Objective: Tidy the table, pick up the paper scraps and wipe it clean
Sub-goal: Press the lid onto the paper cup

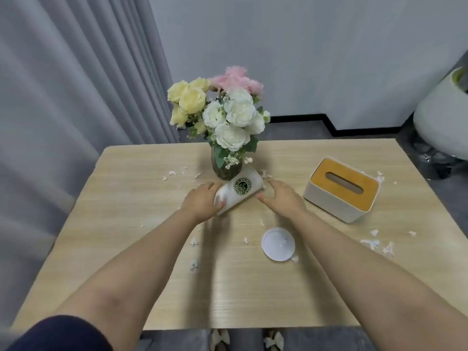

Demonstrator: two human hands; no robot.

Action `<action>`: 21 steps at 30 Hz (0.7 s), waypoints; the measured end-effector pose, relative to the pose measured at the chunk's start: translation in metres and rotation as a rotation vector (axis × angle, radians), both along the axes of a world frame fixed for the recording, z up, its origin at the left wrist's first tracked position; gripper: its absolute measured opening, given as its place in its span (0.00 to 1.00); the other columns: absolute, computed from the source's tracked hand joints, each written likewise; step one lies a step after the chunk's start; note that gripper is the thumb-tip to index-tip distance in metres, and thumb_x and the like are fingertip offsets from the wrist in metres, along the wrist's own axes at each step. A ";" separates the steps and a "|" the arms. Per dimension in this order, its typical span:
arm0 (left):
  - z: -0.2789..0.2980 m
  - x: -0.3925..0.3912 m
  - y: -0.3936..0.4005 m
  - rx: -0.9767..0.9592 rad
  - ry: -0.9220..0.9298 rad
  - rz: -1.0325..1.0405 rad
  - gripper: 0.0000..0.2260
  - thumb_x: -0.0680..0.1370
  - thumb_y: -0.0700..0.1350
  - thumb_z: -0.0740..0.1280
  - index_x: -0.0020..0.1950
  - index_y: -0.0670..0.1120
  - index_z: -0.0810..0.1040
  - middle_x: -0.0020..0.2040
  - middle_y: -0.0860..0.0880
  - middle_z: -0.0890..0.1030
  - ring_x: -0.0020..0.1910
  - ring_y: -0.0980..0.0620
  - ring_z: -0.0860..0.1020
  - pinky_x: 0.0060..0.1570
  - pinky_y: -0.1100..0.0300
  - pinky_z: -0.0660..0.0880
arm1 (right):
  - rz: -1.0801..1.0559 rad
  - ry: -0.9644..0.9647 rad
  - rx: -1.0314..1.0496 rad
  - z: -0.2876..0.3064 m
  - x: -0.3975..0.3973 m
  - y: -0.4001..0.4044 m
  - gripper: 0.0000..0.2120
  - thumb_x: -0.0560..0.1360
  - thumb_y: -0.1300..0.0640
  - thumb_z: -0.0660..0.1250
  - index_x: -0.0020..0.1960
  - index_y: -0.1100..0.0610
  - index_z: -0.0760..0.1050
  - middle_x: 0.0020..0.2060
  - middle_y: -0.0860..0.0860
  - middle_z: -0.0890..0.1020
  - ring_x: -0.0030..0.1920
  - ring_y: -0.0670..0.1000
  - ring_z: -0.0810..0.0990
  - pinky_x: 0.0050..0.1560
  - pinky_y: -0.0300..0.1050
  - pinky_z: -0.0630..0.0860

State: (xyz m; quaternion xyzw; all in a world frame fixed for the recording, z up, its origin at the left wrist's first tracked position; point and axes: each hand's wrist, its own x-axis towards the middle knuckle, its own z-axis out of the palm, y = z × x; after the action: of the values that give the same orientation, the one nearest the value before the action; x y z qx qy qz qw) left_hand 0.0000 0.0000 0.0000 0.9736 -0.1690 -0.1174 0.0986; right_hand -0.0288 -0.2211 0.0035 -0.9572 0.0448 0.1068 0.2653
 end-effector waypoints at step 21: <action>-0.053 0.032 -0.026 -0.034 0.291 0.209 0.28 0.74 0.51 0.69 0.70 0.45 0.62 0.62 0.41 0.71 0.58 0.39 0.75 0.55 0.49 0.72 | -0.517 0.322 0.635 -0.060 0.044 0.039 0.23 0.72 0.44 0.69 0.58 0.58 0.73 0.47 0.51 0.80 0.47 0.52 0.77 0.44 0.41 0.71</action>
State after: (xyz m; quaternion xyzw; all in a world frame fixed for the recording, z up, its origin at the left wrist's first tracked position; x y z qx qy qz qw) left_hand 0.0319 -0.0257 -0.0527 0.9569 -0.0526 -0.2430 0.1502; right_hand 0.0156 -0.1817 -0.0561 -0.7566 0.2886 0.1931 0.5541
